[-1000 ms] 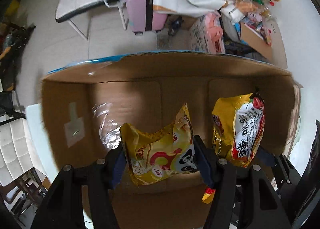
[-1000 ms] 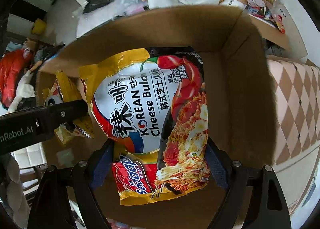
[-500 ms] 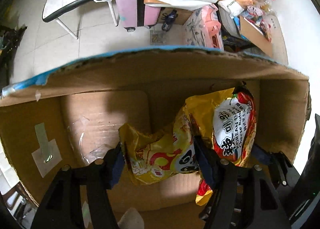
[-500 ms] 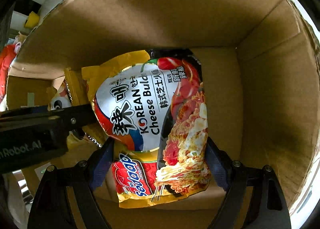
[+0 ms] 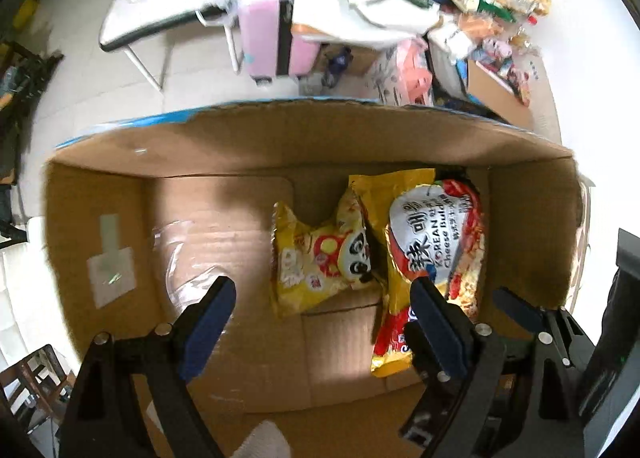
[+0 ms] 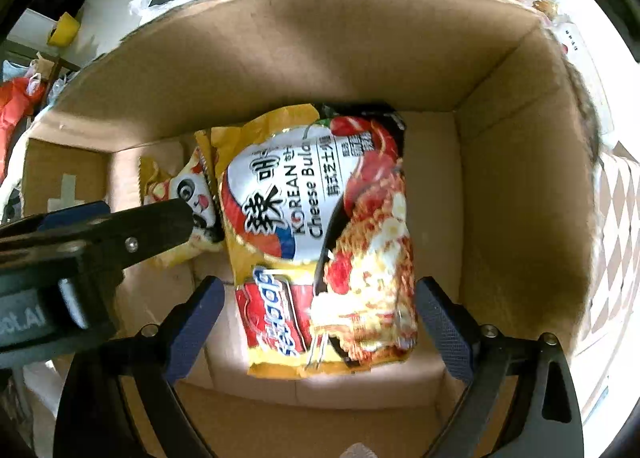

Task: Organize snacks
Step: 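Carry both bags into the cardboard box and open both grippers, then lift both tools out of the box and move back over the snacks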

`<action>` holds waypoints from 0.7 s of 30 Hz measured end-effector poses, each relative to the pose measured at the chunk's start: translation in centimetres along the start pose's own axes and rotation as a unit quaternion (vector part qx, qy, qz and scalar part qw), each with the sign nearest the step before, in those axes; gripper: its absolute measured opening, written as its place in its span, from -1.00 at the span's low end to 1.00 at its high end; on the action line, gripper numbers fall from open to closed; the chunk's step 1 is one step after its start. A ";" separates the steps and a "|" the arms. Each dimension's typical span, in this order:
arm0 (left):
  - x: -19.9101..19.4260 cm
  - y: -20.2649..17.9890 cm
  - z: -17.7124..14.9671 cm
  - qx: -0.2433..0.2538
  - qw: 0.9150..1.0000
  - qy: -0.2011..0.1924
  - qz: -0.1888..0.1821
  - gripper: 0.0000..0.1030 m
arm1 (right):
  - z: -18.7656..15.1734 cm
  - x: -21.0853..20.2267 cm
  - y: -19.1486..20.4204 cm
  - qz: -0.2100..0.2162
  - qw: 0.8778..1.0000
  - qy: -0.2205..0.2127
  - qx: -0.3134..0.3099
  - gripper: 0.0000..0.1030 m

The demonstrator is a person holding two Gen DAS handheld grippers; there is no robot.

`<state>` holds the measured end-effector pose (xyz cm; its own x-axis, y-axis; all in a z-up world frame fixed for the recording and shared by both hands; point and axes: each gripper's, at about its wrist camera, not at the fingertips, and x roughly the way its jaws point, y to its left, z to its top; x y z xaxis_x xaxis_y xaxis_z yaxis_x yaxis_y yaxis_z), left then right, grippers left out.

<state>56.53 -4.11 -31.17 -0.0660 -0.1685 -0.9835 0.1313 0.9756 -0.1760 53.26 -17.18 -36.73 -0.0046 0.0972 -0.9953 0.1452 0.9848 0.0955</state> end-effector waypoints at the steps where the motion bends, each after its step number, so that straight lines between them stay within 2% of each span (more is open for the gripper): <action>1: -0.8 -0.1 -0.6 0.002 1.000 -0.015 0.011 0.73 | -0.7 -0.6 -0.2 -0.004 1.000 -0.006 0.002 0.90; 6: -4.1 -0.5 -3.9 0.005 0.997 -0.072 0.030 0.73 | -4.1 -4.1 -1.1 -0.017 0.999 -0.042 -0.005 0.90; 11: -7.7 -0.9 -7.9 0.004 0.990 -0.136 0.048 0.73 | -7.7 -8.2 -0.9 -0.026 0.996 -0.082 -0.018 0.90; 15: -9.8 -1.5 -10.8 0.008 0.984 -0.170 0.057 0.73 | -10.2 -10.9 -0.9 -0.026 0.993 -0.109 -0.021 0.90; 21: -12.3 -2.1 -15.0 0.013 0.978 -0.200 0.064 0.73 | -12.8 -14.1 -0.7 -0.025 0.989 -0.145 -0.025 0.90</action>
<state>42.23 -1.99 -18.09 0.3432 -0.0916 -0.9348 0.1383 0.9893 -0.0461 40.59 -17.38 -22.54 0.2750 0.0107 -0.9614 0.1019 0.9940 0.0402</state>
